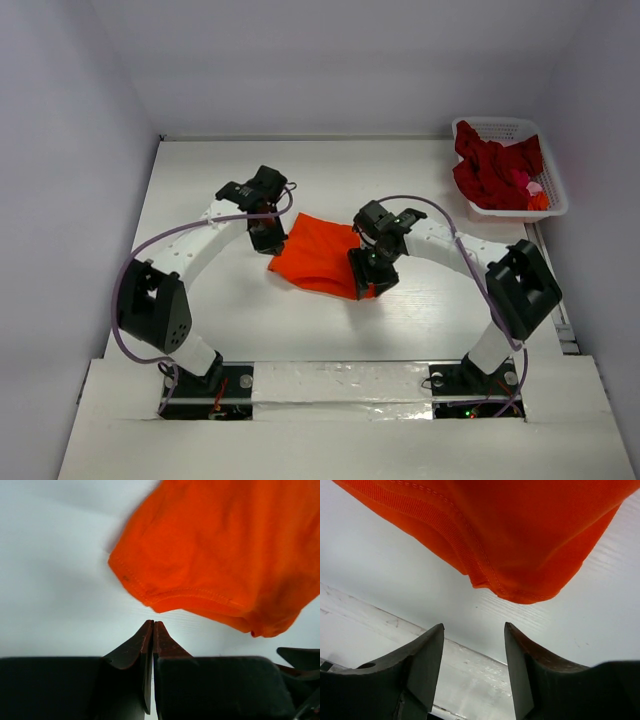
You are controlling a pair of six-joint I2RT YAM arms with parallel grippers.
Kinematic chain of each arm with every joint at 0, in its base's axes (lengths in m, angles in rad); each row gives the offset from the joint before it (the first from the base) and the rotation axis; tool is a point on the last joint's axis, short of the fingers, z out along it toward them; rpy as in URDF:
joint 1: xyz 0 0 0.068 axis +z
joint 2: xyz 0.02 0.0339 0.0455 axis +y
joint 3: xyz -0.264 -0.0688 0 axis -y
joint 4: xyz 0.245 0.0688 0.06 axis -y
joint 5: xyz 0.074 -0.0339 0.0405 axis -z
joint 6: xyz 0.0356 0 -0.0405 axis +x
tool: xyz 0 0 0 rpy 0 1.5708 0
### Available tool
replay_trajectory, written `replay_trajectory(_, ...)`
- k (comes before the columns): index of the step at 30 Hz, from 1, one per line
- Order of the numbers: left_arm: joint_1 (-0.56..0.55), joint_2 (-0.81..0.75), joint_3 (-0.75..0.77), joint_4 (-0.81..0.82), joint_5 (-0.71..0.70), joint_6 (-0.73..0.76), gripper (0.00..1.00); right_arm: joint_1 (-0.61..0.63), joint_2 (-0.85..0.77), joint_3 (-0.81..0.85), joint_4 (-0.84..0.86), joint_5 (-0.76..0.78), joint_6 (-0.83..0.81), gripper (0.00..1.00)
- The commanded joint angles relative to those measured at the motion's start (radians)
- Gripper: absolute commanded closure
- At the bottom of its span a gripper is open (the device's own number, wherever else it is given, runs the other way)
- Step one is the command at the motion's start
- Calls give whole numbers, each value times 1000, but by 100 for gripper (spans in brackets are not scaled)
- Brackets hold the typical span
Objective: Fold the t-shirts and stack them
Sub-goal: Smooth out wrinkles on the folded tshirt
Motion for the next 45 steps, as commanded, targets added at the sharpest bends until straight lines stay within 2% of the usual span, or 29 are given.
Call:
replay_trajectory(1, -12, 25, 96, -2, -1, -19, 100, 8, -35, 50, -22, 26, 6, 44)
replay_trajectory(2, -23, 35, 111, -2, -2, -19, 100, 8, -40, 72, -28, 34, 12, 48)
replay_trajectory(3, -23, 46, 139, -2, -2, -19, 100, 8, -46, 95, -34, 40, 18, 59)
replay_trajectory(6, -41, 89, 177, 18, -2, -21, 100, 8, -29, 185, -43, 68, 36, 68)
replay_trajectory(7, -52, 109, 181, 27, -1, -19, 100, 8, -5, 225, -40, 83, 41, 79)
replay_trajectory(8, -52, 118, 182, 38, -1, -22, 100, 8, 10, 244, -36, 91, 52, 86)
replay_trajectory(9, -62, 135, 175, 60, 28, -24, 100, 8, 49, 279, -25, 106, 59, 100)
replay_trajectory(18, -73, 172, -9, 185, 32, -21, 100, -44, 248, 432, 35, 71, 83, 100)
replay_trajectory(25, -73, 174, -76, 216, 25, -15, 100, -104, 363, 491, 83, 13, 87, 100)
replay_trajectory(45, -73, 163, -264, 248, 22, -10, 100, -186, 474, 580, 72, 11, 40, 100)
